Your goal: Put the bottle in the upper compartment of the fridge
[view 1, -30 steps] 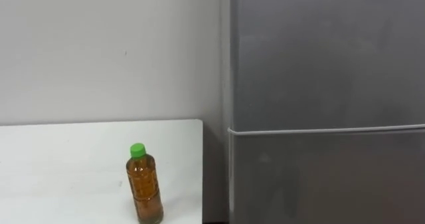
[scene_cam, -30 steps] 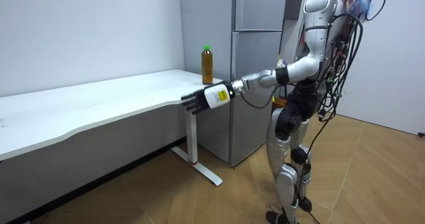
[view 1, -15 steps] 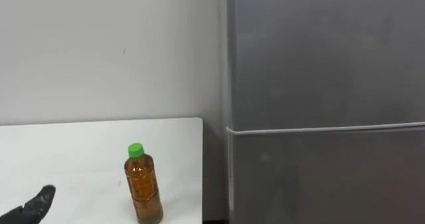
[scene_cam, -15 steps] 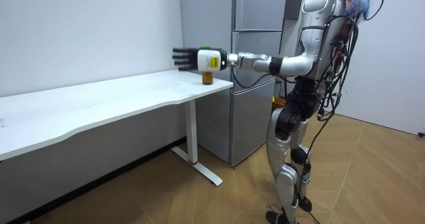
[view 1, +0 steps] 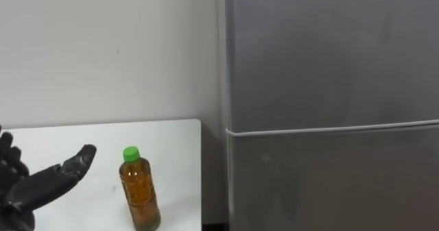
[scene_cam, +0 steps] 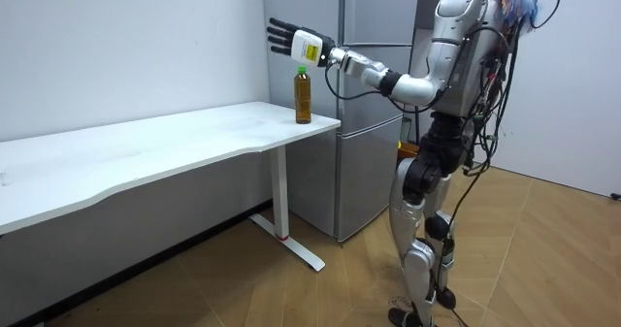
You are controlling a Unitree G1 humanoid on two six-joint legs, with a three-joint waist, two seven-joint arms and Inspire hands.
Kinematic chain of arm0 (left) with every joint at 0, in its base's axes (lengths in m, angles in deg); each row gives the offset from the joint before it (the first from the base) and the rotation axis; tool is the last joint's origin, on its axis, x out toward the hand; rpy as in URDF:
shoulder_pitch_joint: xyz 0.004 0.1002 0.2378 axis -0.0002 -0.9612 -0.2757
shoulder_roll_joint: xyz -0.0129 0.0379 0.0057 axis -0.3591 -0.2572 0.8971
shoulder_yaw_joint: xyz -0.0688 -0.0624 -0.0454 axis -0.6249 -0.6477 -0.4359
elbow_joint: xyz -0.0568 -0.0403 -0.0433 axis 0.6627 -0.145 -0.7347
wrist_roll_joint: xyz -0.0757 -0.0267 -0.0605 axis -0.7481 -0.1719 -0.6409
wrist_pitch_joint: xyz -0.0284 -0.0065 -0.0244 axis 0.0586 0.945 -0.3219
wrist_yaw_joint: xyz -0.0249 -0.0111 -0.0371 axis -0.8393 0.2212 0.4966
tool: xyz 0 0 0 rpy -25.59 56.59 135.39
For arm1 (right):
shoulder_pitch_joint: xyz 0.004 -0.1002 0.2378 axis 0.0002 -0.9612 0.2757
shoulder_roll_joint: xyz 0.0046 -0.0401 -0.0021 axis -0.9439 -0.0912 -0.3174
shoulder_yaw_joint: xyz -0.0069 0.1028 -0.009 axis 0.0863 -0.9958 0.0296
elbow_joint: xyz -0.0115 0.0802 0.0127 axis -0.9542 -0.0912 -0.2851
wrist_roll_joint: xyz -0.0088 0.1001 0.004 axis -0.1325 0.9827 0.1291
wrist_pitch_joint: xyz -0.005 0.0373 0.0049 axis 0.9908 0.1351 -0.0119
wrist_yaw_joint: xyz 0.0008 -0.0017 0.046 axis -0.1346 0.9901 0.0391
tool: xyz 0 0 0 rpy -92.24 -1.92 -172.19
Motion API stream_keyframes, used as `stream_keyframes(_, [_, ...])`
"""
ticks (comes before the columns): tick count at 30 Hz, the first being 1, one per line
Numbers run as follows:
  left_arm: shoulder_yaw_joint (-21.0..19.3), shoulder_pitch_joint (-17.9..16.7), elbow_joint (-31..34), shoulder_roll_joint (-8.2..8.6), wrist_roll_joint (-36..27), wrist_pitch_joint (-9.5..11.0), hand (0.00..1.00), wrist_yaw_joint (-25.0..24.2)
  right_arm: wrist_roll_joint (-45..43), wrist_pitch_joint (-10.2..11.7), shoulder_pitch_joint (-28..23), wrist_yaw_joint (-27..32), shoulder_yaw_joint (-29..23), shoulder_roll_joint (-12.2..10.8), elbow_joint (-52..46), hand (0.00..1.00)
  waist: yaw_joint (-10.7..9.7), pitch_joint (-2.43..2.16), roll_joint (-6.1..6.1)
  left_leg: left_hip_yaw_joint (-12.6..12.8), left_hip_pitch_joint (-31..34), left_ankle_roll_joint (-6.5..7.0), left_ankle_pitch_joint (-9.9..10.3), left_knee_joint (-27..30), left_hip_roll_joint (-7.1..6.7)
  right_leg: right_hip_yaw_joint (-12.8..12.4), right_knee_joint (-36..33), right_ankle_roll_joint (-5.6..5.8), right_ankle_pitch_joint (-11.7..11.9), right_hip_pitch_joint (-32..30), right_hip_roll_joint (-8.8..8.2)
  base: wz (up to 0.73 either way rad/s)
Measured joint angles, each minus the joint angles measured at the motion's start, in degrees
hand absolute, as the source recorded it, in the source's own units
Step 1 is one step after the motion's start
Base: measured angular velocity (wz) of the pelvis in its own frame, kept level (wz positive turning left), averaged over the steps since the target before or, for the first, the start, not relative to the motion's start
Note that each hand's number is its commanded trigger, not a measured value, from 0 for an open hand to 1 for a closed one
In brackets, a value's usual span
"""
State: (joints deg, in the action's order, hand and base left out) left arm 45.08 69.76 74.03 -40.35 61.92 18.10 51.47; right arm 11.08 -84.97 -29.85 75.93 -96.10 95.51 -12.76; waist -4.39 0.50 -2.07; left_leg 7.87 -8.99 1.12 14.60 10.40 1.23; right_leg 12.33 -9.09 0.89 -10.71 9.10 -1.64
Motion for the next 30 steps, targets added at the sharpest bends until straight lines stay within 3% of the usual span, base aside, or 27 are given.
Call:
stream_keyframes(6, [2.6, 1.7, 2.5, 0.15, 0.1, -1.8, 0.00, -5.0, 0.0, -0.1, 1.2, -1.1, 0.1, 0.0, 1.6, 0.00, -1.6, -0.03, 0.05, 0.1, 0.4, -0.01, 0.0, 0.3, -0.06, -0.2, 0.1, 0.00, 0.0, -0.8, -0.01, -0.01])
stream_keyframes(12, [5.2, 4.5, 4.6, 0.22, 1.4, -5.0, 0.00, -9.7, 0.0, -1.0, 1.5, -1.0, 0.1, 0.0, 1.5, 0.00, -2.2, -0.04, 0.09, 0.2, 0.6, 0.00, 0.0, 0.5, -0.08, 0.0, 0.1, 0.00, 0.0, -0.7, -0.04, -0.02])
stream_keyframes(20, [6.8, 7.6, 6.5, 0.26, 1.6, -5.8, 0.00, -12.7, 0.0, -1.3, 1.9, -1.0, 0.1, 0.0, 1.9, 0.00, -3.4, 0.00, 0.02, 0.8, -0.5, -0.02, 0.0, 0.5, 0.10, -0.7, 0.3, 0.00, 0.0, -0.1, 0.05, -0.02])
stream_keyframes(30, [8.9, 8.3, 6.5, 0.94, 1.6, -8.1, 0.00, -14.8, 0.5, -2.8, 3.1, -1.0, 0.1, 0.0, 1.8, 0.00, -4.7, -0.15, -0.19, 1.6, -0.2, -0.01, 0.0, 0.3, 0.08, -1.1, 0.0, -0.07, 0.1, -0.4, 0.12, -0.04])
